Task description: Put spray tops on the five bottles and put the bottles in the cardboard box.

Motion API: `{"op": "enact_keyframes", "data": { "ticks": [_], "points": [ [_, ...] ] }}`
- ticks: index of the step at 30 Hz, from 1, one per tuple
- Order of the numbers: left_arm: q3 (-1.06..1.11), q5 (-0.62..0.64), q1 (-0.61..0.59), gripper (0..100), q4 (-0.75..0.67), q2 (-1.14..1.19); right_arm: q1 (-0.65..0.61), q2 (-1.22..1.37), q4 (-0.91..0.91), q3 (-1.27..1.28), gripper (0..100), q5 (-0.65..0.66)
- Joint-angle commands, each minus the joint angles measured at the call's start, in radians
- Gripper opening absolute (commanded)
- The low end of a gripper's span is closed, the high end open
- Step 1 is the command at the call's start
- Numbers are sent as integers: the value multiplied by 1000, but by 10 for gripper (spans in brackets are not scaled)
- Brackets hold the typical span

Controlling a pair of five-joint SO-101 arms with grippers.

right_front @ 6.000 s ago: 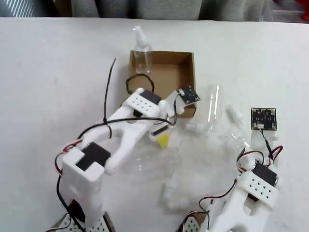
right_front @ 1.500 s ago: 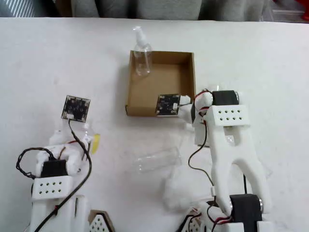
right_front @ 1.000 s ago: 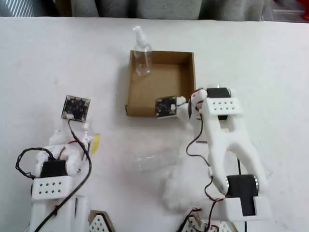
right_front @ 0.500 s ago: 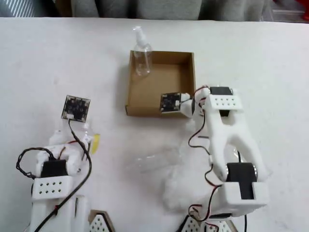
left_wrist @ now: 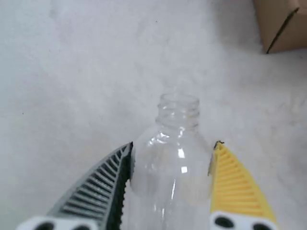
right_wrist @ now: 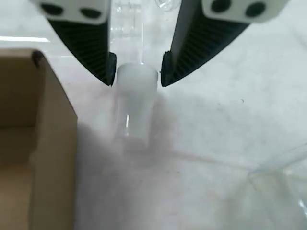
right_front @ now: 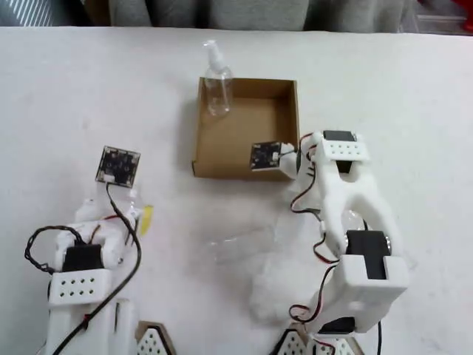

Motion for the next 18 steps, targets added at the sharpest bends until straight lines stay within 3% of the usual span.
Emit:
{"op": "enact_keyframes", "data": {
  "ticks": [1,18],
  "points": [
    [2,-11,-7,187,-25,-22,-30,-13,-8,-43,142,-35],
    [2,-15,-7,186,-25,-22,-35,-7,-68,-12,142,-83]
  ]
}}
